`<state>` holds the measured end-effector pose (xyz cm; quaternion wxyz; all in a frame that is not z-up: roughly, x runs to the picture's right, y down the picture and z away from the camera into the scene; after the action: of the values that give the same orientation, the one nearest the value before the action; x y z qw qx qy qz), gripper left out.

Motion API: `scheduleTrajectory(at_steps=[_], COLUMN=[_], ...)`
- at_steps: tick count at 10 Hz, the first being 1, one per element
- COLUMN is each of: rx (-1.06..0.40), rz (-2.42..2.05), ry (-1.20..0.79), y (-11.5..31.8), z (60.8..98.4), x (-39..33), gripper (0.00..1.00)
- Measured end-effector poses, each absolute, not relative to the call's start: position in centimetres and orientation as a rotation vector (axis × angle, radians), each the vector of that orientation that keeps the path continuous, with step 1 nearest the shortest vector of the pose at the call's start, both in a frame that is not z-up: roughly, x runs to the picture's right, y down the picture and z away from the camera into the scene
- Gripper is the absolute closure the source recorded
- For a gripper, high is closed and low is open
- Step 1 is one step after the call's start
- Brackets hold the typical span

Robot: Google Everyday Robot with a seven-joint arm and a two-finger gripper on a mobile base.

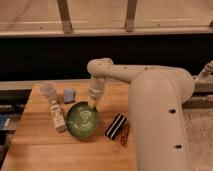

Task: Drag the ceramic bowl in a circle

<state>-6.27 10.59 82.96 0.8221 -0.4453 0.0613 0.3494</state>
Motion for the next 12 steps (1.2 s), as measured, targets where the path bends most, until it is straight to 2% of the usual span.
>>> scheduleTrajectory(at_steps=[4, 8, 10, 12], rx=[-0.925, -0.911, -0.916, -0.917], rz=[0.885, 0.919, 0.890, 0.881], ry=[0.224, 0.254, 0.247, 0.243], y=[9.9, 8.1, 7.8, 8.1], z=[85.4, 87.3, 87.5, 87.1], x=[0.8, 1.3, -0.7, -0.7], gripper=[0.98, 0.61, 0.37, 0.23])
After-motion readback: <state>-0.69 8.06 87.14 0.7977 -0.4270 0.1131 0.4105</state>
